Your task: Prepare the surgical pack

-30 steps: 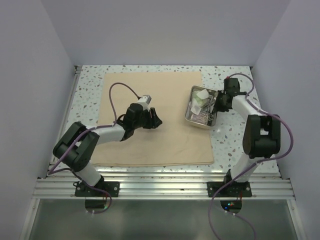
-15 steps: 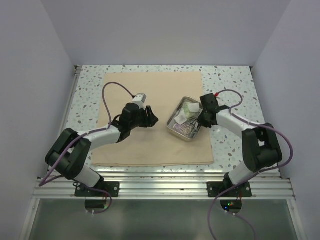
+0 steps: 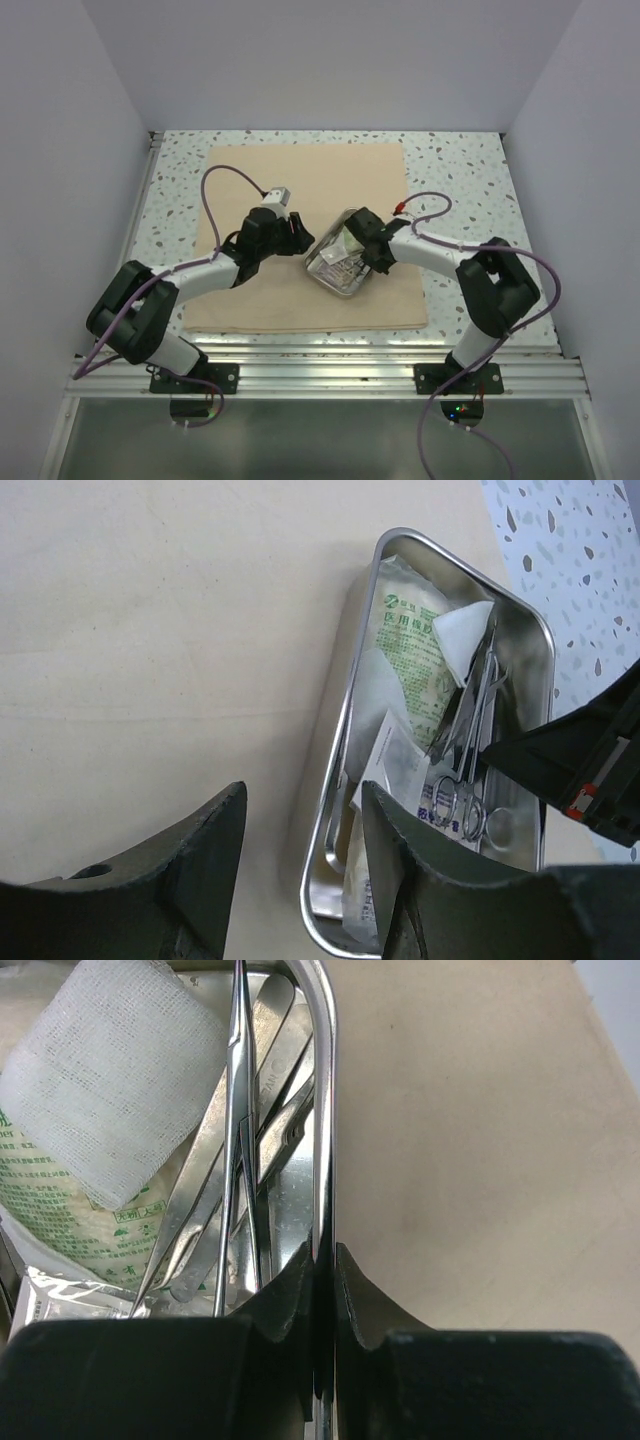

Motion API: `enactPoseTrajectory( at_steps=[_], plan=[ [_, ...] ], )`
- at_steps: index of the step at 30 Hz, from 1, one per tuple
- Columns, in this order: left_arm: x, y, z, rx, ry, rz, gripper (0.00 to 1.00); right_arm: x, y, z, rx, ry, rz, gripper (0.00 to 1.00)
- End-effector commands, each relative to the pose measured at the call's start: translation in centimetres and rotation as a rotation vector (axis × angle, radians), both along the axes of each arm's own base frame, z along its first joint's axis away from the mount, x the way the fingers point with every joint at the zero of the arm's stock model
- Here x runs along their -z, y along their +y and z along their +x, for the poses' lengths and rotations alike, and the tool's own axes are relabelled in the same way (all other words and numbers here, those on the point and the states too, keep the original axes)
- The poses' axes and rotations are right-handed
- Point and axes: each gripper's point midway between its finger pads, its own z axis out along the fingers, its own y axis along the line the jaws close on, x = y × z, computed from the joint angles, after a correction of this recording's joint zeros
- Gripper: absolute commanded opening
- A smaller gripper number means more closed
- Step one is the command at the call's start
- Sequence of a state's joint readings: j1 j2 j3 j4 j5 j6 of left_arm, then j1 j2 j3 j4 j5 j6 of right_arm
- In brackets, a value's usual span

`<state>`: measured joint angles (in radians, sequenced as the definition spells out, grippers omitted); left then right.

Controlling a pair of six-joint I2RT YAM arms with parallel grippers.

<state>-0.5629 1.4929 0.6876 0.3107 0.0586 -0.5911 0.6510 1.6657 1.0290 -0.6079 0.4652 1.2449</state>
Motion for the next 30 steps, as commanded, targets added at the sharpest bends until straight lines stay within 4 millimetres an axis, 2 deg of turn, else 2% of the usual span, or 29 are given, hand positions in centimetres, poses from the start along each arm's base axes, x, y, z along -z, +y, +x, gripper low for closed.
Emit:
enactPoseTrajectory(
  at_steps=[1,6,8,11,14,18,19,21,22,24,25,26,27,28,29,30],
  plan=[
    [-0.9,0.4,0.4,-0.024,-0.024,-0.012,0.54,-1.9,1.3,1.6,0.117,-0.106,0.004,0.0],
    [-0.4,0.1,0.4,-0.01,-0.008,-0.011,0.54,-1.6,2.7,0.6,0.132,-0.107,-0.007,0.0],
    [-0.3,0.0,0.4,-0.006,-0.003,-0.01,0.54,-1.6,2.7,0.5,0.134,-0.121,-0.008,0.14],
    [-0.3,0.0,0.4,-0.007,-0.006,-0.009,0.54,-2.5,2.4,0.7,0.124,-0.15,-0.008,0.49],
    [-0.5,0.2,0.5,-0.012,-0.015,-0.006,0.54,-3.5,2.1,0.7,0.106,-0.18,-0.003,0.58],
    [-0.9,0.8,0.8,-0.037,-0.038,0.01,0.54,-6.0,1.9,1.0,0.022,-0.227,-0.012,0.59],
    [-1.4,1.2,0.9,-0.046,-0.056,0.023,0.54,-6.8,1.8,1.6,-0.079,-0.244,-0.063,0.61],
    [-1.7,2.6,1.4,-0.107,-0.073,0.059,0.55,-8.1,1.2,2.5,-0.107,-0.242,-0.077,0.62],
    [-2.4,3.3,1.6,-0.128,-0.093,0.061,0.56,-8.8,0.4,3.8,-0.16,-0.244,-0.102,0.62],
    [-2.3,4.2,1.7,-0.16,-0.101,0.073,0.56,-8.7,0.1,4.6,-0.214,-0.221,-0.053,0.62],
    [-2.5,4.6,1.8,-0.174,-0.104,0.073,0.56,-8.6,-1.2,6.2,-0.246,-0.239,-0.052,0.62],
    [-2.2,5.0,1.6,-0.188,-0.089,0.087,0.57,-8.5,-1.8,6.8,-0.262,-0.242,-0.043,0.62],
    [-2.3,5.8,1.9,-0.236,-0.084,0.097,0.58,-8.2,-1.6,7.2,-0.301,-0.236,-0.001,0.62],
    [-2.2,6.5,1.9,-0.272,-0.071,0.109,0.67,-8.0,-2.1,7.8,-0.349,-0.238,-0.013,0.63],
    [-2.3,7.3,1.6,-0.309,-0.046,0.13,0.79,-8.2,-3.4,9.3,-0.327,-0.264,0.0,0.63],
    [-2.5,8.3,1.7,-0.377,-0.04,0.138,0.98,-8.0,-3.4,10.1,-0.355,-0.262,0.02,0.63]
  ],
)
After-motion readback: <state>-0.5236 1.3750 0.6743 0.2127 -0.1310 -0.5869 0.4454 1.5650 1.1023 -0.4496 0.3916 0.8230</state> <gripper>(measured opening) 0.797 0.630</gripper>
